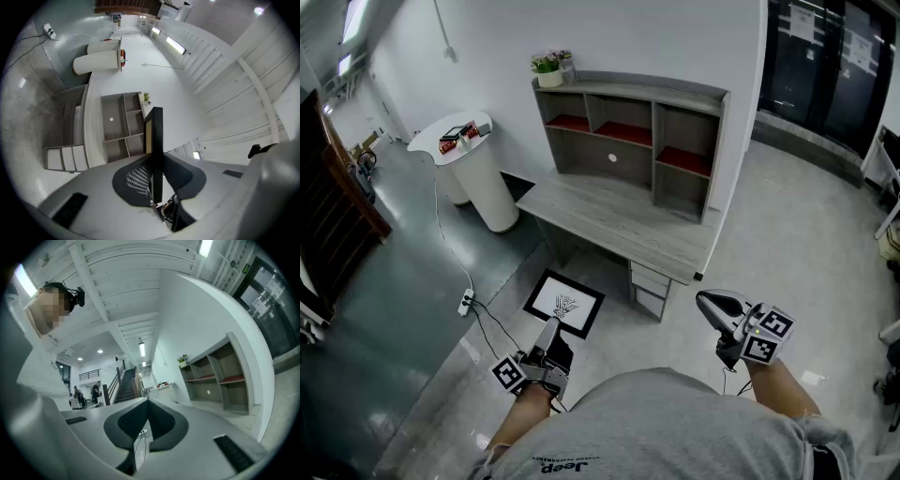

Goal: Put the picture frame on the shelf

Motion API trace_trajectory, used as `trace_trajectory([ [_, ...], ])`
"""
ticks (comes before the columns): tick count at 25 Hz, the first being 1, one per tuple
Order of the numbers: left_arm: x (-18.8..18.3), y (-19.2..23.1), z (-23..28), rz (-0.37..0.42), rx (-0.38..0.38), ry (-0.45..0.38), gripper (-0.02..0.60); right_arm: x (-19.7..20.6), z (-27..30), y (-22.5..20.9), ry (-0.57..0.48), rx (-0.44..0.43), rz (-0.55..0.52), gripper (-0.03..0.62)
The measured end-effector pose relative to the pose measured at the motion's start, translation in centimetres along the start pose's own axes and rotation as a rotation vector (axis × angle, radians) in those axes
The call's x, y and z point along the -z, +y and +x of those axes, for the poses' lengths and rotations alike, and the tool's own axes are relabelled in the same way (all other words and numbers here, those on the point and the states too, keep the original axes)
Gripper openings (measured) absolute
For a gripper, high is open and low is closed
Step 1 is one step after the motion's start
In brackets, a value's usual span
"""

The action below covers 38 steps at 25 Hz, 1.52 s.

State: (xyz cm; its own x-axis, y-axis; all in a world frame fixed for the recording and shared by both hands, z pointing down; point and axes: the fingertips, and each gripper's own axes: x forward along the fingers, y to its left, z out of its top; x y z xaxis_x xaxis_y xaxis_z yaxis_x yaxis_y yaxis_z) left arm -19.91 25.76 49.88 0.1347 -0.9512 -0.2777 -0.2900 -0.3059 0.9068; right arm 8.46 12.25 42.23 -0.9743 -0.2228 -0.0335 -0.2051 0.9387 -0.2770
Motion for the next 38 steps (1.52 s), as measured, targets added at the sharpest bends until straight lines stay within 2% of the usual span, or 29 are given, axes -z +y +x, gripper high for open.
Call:
trace_trajectory([
  [13,0.9,-0.6,0.4,0.004,0.006,-0.005,0.083,-0.4,-0.9,-0.2,-0.013,-0.013,-0.005,0.011],
  [20,3.1,-1.0,1.3,0.013,0.01,-0.002,0.083,-0.7,-3.1,-1.0,-0.022,-0.006,-0.003,0.017],
  [31,8.8,-2.0,3.8,0.013,0.005,0.001,0.083,-0.9,-8.9,-4.1,-0.019,-0.016,0.024,0.018],
  [38,9.3,-1.5,5.8,0.016,0.005,0.006,0.083,-1.1,-8.9,-6.3,-0.021,-0.013,0.032,0.018],
])
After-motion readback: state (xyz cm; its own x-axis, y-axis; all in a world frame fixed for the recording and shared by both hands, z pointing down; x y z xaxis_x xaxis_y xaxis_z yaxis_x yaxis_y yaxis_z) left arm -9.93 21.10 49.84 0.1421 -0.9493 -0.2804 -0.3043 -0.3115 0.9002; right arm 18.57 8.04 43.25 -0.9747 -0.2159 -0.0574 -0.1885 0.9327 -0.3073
